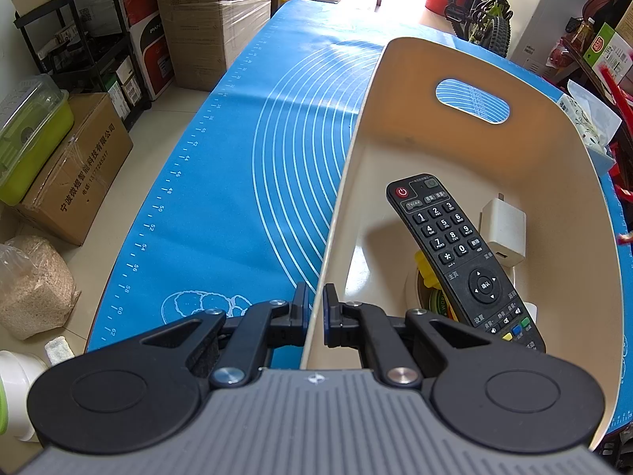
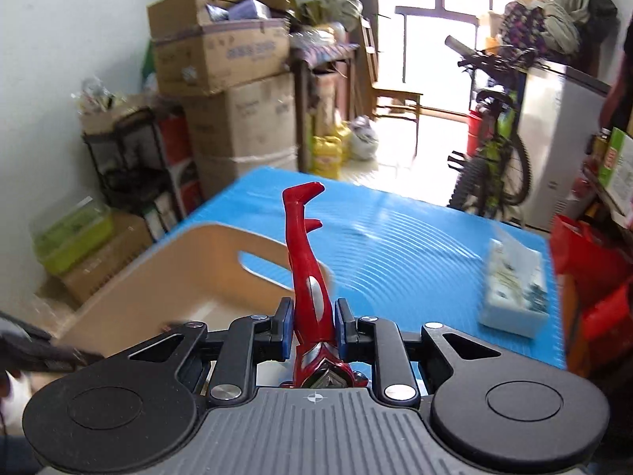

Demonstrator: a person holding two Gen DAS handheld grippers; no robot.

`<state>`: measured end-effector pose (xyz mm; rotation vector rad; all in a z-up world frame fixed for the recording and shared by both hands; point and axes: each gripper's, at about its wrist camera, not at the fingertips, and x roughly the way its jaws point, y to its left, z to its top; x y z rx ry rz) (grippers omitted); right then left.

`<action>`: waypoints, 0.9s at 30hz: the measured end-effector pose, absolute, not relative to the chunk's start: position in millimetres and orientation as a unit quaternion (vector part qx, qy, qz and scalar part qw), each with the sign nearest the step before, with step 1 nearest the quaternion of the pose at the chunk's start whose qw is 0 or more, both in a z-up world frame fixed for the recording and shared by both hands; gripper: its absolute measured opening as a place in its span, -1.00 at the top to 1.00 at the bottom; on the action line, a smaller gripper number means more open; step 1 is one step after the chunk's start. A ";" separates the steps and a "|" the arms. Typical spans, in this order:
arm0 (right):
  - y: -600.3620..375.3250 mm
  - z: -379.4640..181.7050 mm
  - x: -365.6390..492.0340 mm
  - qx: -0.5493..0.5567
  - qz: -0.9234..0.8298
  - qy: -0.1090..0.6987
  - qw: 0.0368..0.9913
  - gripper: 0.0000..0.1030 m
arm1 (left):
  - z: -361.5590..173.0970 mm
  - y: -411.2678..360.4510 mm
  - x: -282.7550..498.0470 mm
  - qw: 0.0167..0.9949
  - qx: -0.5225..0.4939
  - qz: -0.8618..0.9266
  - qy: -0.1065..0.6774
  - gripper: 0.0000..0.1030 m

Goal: Organize rigid objects
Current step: 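Carry the red figure into the basket and lower it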

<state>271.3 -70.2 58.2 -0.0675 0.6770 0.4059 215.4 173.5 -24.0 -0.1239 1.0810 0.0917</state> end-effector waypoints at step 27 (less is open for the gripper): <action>27.7 -16.2 277.4 -0.026 0.225 0.432 0.873 0.33 | -25.2 171.1 215.4 0.855 -0.057 0.044 0.514 0.84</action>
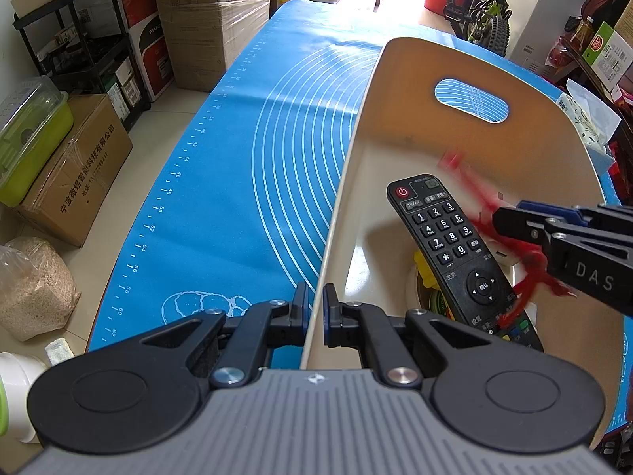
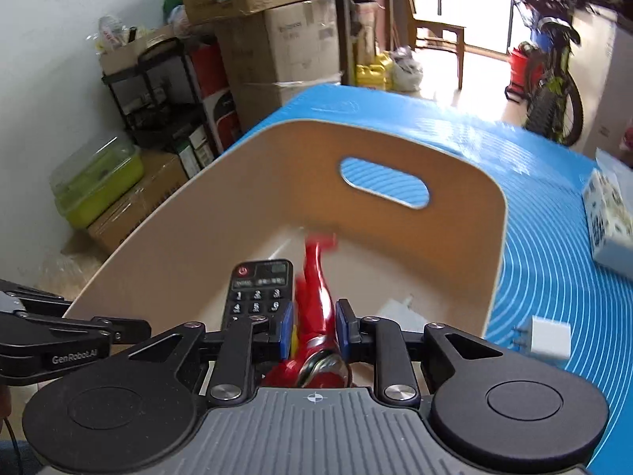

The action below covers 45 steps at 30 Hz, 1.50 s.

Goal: Organize rigid objects
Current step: 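Carry the red figure into the basket and lower it, then move the right tool to the white charger and grasp it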

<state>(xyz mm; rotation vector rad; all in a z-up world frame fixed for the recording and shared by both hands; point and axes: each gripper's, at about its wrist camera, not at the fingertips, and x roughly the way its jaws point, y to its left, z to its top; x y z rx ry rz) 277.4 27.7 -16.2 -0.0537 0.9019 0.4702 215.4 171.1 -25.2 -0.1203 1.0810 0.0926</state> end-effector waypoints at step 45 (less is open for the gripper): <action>-117.2 -100.8 333.0 -0.006 0.030 0.434 0.900 -0.81 | -24.9 172.5 216.1 0.854 -0.057 0.044 0.515 0.83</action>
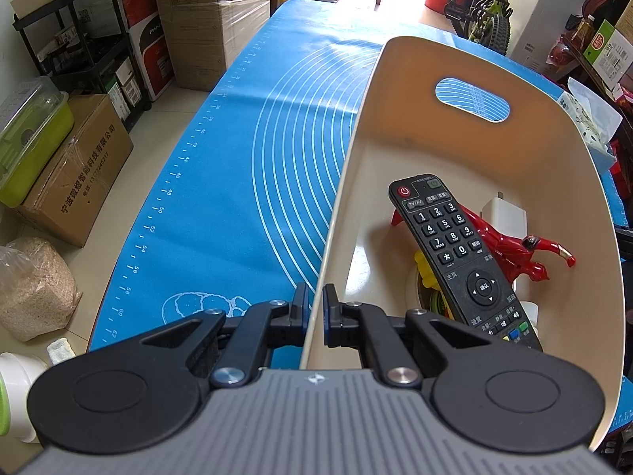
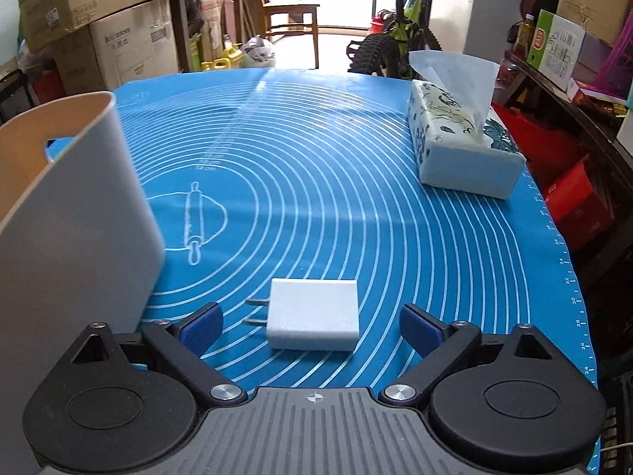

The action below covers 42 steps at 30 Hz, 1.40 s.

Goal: Organize rigid objects
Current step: 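Move the right tool to the white charger and grasp it, then carry the white charger into the basket and open the right tool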

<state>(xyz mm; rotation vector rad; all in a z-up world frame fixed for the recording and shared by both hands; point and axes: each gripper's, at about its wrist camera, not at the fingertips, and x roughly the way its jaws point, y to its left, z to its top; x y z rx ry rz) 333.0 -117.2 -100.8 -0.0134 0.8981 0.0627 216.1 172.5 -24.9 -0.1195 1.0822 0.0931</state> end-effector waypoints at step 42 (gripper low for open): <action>-84.7 40.7 279.9 0.004 0.083 0.287 0.954 -0.24 | -24.6 172.0 216.1 0.854 -0.053 0.048 0.516 0.82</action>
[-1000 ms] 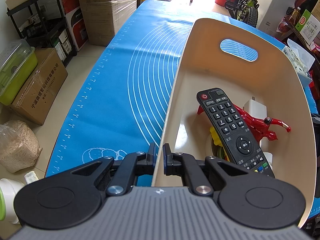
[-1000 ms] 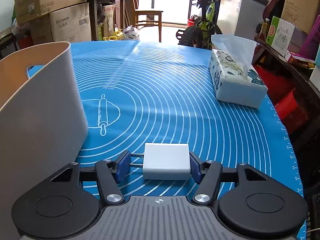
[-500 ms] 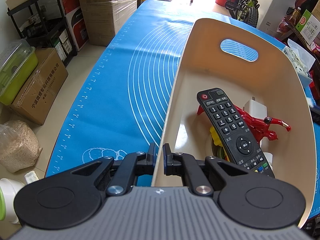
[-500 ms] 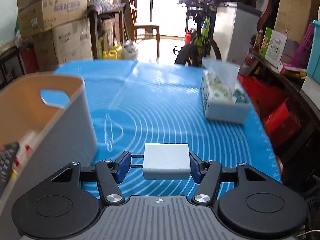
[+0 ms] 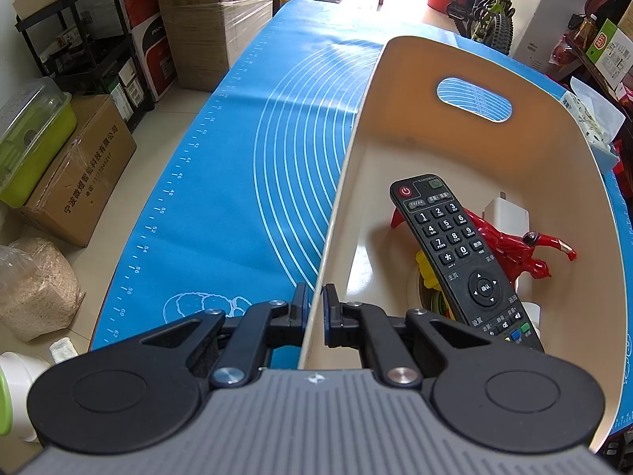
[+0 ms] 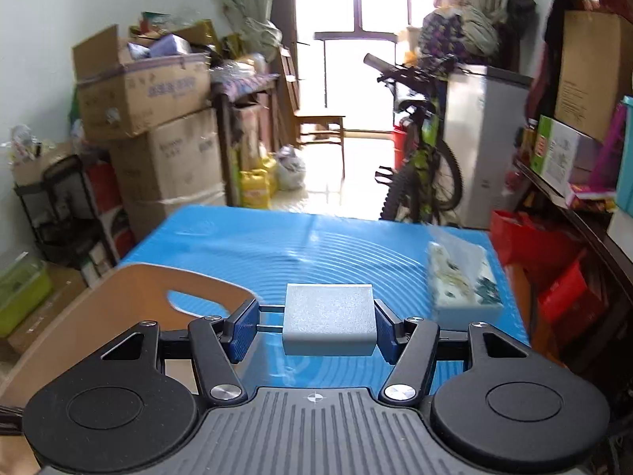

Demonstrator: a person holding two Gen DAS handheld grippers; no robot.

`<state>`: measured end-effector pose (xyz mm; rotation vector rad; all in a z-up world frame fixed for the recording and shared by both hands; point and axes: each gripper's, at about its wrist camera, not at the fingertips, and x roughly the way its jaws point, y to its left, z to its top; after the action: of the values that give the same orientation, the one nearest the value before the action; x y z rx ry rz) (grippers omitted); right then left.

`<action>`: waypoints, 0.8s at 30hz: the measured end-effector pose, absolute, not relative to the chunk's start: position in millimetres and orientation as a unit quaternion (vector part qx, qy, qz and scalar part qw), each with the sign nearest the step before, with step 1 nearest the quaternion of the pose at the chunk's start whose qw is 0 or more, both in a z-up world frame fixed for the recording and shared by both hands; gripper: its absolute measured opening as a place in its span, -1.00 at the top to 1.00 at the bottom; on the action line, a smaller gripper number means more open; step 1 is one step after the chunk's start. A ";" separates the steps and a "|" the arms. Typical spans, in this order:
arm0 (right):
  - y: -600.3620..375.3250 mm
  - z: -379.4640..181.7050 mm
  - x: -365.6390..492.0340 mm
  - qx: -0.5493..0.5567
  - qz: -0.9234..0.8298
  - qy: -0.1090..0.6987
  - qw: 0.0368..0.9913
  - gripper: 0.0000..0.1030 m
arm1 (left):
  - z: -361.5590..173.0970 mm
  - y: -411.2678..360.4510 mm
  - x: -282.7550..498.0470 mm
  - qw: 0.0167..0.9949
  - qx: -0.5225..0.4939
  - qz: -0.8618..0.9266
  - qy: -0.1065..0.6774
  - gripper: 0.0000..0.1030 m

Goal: Organize rigid objects
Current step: 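Carry the white charger into the basket and open the right tool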

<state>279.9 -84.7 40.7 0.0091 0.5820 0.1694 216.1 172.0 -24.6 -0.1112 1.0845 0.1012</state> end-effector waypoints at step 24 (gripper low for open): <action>40.2 -22.1 263.9 -0.099 0.191 0.406 0.888 -0.24 | -23.1 172.3 215.8 0.854 -0.052 0.049 0.515 0.82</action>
<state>263.9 40.2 -22.1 -0.2049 0.8445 0.3974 215.8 172.3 -23.1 -0.1084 1.0838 0.1031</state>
